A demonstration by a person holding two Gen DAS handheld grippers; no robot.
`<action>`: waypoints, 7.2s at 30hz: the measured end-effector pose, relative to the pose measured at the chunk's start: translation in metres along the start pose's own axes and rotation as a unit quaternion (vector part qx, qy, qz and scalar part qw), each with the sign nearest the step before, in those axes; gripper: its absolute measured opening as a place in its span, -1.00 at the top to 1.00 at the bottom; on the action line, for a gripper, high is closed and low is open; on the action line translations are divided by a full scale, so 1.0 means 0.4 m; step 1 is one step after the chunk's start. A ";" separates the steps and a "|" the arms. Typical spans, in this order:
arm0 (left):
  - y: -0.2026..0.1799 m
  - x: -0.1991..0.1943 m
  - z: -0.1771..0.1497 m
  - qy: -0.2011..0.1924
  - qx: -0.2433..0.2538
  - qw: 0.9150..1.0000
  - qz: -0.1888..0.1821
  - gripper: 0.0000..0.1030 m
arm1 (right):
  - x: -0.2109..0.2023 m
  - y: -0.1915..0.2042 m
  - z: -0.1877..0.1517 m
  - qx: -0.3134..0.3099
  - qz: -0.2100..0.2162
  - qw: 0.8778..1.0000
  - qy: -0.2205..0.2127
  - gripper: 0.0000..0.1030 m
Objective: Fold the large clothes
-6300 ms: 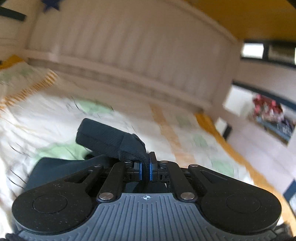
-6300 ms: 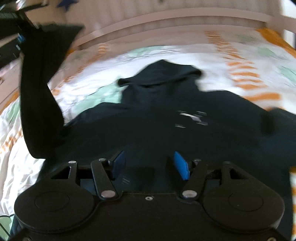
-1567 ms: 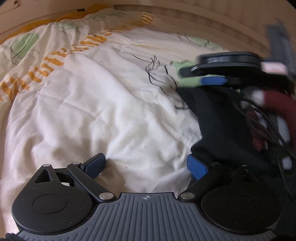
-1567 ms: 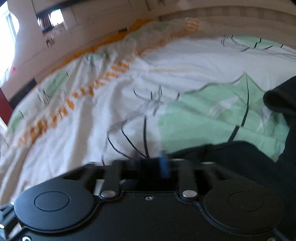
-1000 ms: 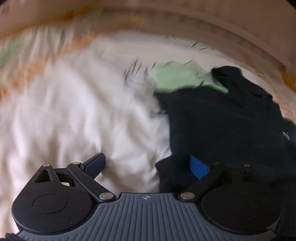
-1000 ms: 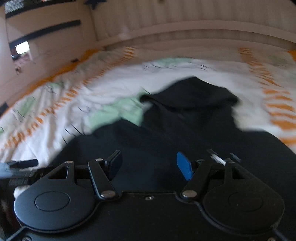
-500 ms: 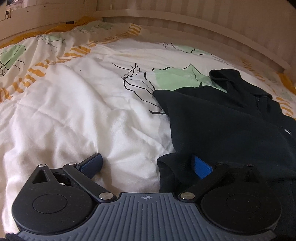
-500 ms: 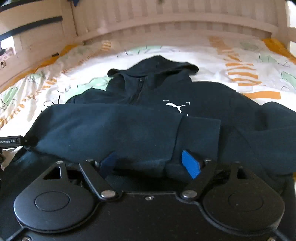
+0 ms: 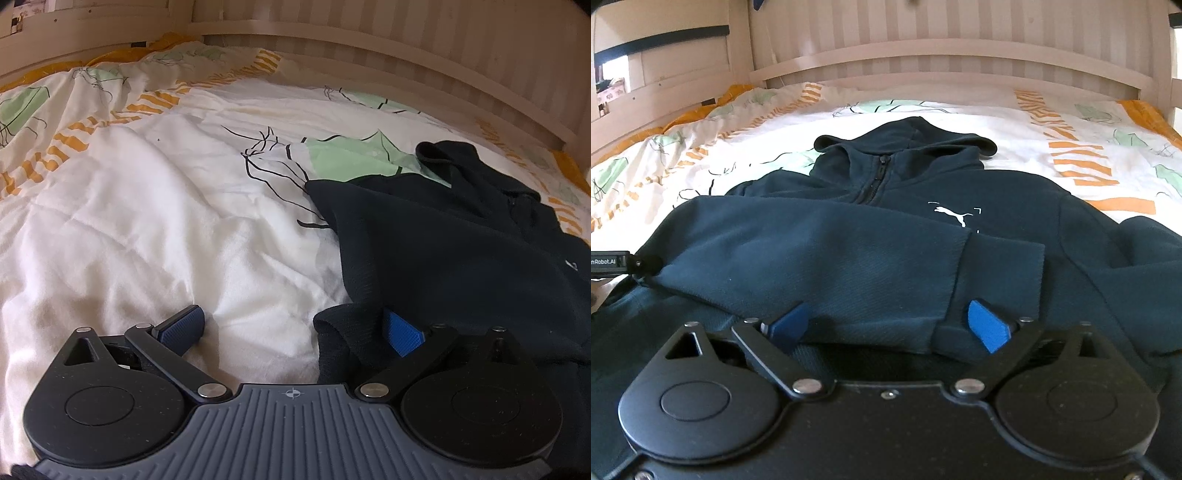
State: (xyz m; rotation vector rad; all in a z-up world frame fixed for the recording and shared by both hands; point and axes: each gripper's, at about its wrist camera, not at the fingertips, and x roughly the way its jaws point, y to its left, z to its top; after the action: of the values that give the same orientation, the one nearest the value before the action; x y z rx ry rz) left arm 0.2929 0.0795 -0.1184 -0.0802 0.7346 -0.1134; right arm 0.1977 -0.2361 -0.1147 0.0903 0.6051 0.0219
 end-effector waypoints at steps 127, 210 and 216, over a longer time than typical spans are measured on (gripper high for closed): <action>-0.143 -0.026 0.103 0.092 -0.022 0.983 -0.159 -0.96 | -0.121 0.168 0.042 -0.054 0.079 0.995 0.007 -0.46; -0.058 -0.062 0.037 -0.006 0.029 0.991 -0.128 0.32 | 0.059 -0.193 0.052 0.094 -0.098 0.991 0.000 -1.00; -0.068 -0.080 0.047 -0.007 0.054 0.993 -0.102 0.30 | 0.059 -0.193 0.052 0.094 -0.097 0.991 0.000 -1.00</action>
State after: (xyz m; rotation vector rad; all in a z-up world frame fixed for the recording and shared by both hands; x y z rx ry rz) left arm 0.2801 0.0572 -0.0803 -0.0516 0.7042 -0.3464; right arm 0.2285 -0.3133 -0.1180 0.2132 0.6134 -0.2248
